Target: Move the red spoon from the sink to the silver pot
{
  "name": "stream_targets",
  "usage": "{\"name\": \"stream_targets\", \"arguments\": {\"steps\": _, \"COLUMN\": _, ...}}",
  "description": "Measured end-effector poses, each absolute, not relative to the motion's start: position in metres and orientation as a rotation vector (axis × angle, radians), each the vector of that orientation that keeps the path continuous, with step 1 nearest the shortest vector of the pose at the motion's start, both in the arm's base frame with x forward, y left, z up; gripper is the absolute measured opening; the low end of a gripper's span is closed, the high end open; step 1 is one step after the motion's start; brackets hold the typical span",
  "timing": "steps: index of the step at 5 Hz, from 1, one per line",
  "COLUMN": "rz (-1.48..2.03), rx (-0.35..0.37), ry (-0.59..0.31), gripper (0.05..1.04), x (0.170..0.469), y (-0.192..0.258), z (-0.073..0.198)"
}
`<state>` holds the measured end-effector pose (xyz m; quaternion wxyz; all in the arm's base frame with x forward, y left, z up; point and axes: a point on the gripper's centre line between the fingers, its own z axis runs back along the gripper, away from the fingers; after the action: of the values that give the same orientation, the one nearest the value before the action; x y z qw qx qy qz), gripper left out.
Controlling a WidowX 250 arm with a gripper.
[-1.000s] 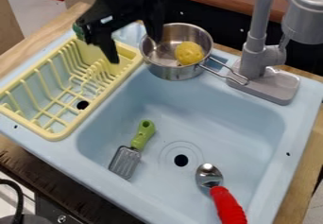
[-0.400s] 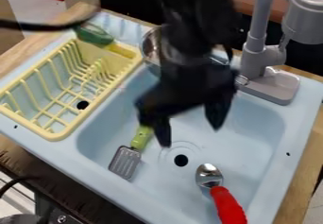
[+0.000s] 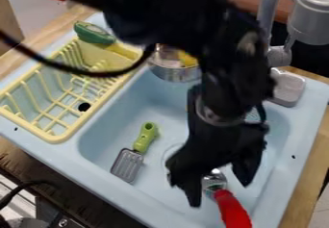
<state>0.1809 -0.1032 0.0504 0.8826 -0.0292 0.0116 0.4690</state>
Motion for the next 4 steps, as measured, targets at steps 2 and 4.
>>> {"name": "stream_targets", "arguments": {"steps": 2, "rz": 1.069, "rx": -0.158, "ry": 0.123, "gripper": 0.954, "x": 0.171, "y": -0.111, "z": 0.036}}
{"name": "stream_targets", "arguments": {"steps": 4, "rz": 1.099, "rx": -0.182, "ry": 0.150, "gripper": 0.404, "x": 0.170, "y": -0.111, "z": 0.033}}
